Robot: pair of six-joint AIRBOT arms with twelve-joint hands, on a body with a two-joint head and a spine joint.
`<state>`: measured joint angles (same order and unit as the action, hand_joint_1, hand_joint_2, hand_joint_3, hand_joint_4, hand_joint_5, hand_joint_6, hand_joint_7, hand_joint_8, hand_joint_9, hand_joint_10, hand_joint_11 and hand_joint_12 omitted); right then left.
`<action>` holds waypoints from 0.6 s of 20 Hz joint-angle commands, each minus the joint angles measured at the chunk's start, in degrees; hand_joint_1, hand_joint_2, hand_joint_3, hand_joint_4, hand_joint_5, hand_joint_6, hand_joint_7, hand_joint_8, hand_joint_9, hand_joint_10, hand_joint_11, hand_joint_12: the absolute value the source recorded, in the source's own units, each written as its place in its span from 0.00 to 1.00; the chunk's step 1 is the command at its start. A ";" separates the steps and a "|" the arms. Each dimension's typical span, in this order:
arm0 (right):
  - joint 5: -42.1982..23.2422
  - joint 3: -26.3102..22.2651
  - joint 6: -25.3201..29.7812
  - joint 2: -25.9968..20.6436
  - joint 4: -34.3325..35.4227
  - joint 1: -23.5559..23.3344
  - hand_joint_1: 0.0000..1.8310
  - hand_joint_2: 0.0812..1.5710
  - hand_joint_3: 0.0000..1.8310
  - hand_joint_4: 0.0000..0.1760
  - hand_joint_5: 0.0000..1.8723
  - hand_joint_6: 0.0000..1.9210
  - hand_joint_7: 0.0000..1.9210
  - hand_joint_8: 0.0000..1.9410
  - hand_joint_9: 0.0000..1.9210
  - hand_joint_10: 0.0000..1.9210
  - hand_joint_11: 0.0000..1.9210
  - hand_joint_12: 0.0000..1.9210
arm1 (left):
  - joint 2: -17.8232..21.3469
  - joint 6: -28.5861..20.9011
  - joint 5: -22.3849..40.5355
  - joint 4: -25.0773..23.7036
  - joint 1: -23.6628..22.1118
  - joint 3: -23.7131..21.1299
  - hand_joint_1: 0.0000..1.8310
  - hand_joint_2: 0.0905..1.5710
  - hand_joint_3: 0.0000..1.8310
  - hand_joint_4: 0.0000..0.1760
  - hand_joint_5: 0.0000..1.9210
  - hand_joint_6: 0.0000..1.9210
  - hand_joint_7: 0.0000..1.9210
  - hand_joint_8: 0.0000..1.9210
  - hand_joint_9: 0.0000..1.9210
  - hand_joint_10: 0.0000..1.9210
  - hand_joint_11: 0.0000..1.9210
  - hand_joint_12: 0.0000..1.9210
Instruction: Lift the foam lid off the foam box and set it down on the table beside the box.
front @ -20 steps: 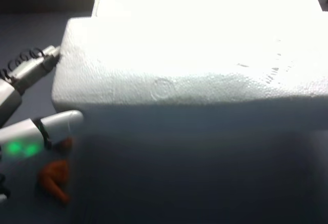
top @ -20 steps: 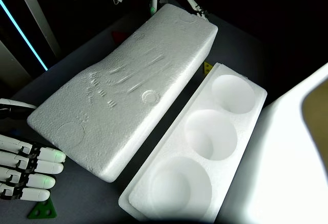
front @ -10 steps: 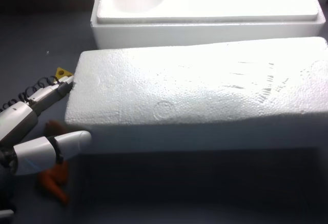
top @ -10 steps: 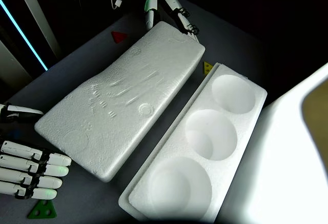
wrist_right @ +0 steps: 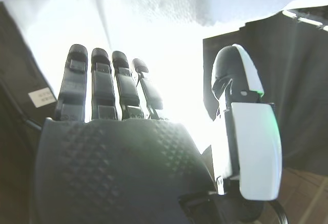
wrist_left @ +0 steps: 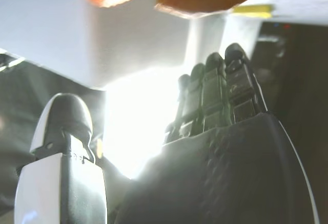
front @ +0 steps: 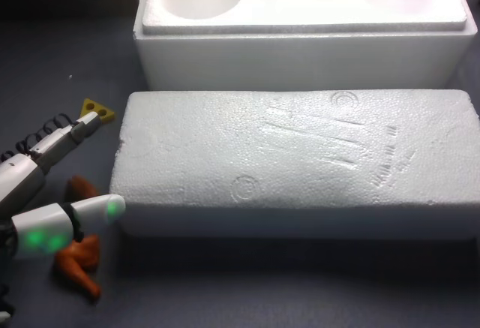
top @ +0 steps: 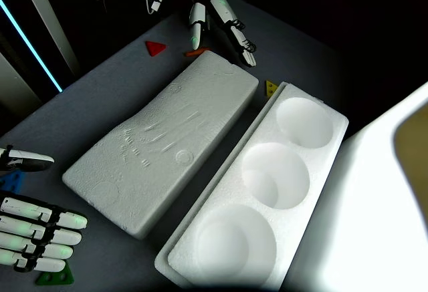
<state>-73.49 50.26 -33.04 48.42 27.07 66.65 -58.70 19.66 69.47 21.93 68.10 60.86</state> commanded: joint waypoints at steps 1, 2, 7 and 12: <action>-7.89 0.09 0.36 -0.62 0.25 -0.10 0.27 0.73 0.00 0.00 0.00 0.00 0.00 0.00 0.00 0.00 0.00 0.00 | 0.76 -0.03 8.46 0.06 0.00 -0.13 0.25 0.68 0.00 0.00 0.00 0.00 0.00 0.00 0.00 0.00 0.00 0.00; -8.67 -0.14 0.36 -0.91 0.25 -0.09 0.27 0.73 0.00 0.00 0.00 0.00 0.00 0.00 0.00 0.00 0.00 0.00 | 1.21 0.16 9.65 0.22 0.18 -0.53 0.25 0.68 0.00 0.00 0.00 0.00 0.00 0.00 0.00 0.00 0.00 0.00; -13.74 -2.06 -2.15 -4.20 -2.95 -0.89 0.19 0.75 0.01 0.00 0.00 0.00 0.00 0.00 0.00 0.00 0.00 0.00 | 5.58 3.73 15.40 -2.41 -2.04 -2.91 0.23 0.67 0.00 0.49 0.00 0.00 0.00 0.00 0.00 0.00 0.00 0.00; -13.74 -1.91 -5.59 -5.86 -8.43 -6.31 0.20 0.78 0.01 0.00 0.00 0.00 0.00 0.00 0.00 0.00 0.02 0.01 | 7.66 6.31 14.37 -8.75 -8.99 -1.94 0.26 0.71 0.01 0.29 0.01 0.00 0.00 0.00 0.00 0.00 0.00 0.00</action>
<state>-80.42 48.25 -38.72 43.22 17.52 59.68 -51.57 25.93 77.38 12.14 58.72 58.92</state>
